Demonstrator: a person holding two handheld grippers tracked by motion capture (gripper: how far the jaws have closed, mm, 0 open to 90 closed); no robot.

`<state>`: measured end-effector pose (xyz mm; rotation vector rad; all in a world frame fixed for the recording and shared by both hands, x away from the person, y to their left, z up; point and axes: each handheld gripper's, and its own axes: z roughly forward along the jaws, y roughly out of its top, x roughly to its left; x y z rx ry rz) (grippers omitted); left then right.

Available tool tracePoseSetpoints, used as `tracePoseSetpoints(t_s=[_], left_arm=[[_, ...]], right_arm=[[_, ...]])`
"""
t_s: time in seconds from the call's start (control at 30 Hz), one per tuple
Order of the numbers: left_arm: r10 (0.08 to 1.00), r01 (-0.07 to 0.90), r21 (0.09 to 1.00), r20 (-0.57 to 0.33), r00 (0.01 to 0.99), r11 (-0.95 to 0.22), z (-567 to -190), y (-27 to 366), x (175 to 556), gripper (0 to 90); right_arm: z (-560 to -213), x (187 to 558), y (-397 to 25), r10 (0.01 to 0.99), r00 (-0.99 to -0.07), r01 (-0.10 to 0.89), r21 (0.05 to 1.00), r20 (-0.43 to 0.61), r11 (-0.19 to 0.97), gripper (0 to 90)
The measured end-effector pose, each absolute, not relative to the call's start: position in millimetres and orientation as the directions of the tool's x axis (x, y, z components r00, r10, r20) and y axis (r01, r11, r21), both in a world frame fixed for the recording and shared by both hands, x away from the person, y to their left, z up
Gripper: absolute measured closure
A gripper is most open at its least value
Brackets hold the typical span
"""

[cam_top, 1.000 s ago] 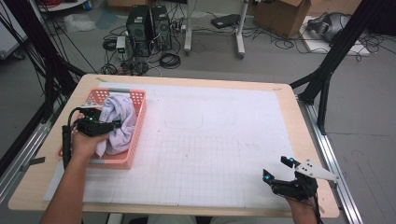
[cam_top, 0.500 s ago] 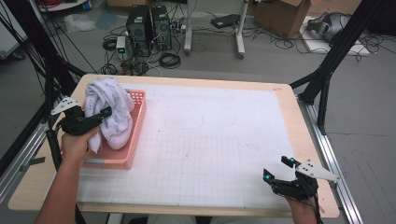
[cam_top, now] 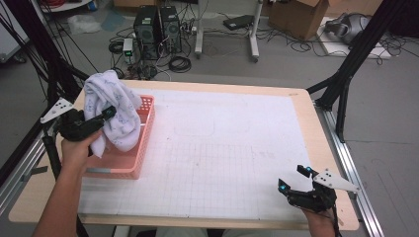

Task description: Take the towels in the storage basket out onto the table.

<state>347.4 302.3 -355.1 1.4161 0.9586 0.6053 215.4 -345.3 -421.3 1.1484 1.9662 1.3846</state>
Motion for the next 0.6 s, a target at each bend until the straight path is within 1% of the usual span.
tracePoseSetpoints(t_s=[0.27,0.53,0.6], left_arm=[[0.798,0.111,0.983,-0.181,0.575,0.143,-334,292,341,59.6],[0.71,0.056,0.987,-0.145,0.689,0.148,-311,270,337,59.6],[0.681,0.04,0.991,-0.115,0.724,0.125,-305,257,336,59.6]], right_arm=[[-421,216,-343,0.836,-0.542,0.361,0.922,0.084,0.141,10.4],[-420,216,-342,0.837,-0.54,0.358,0.924,0.09,0.132,10.5],[-420,216,-342,0.836,-0.541,0.357,0.925,0.089,0.132,10.4]])
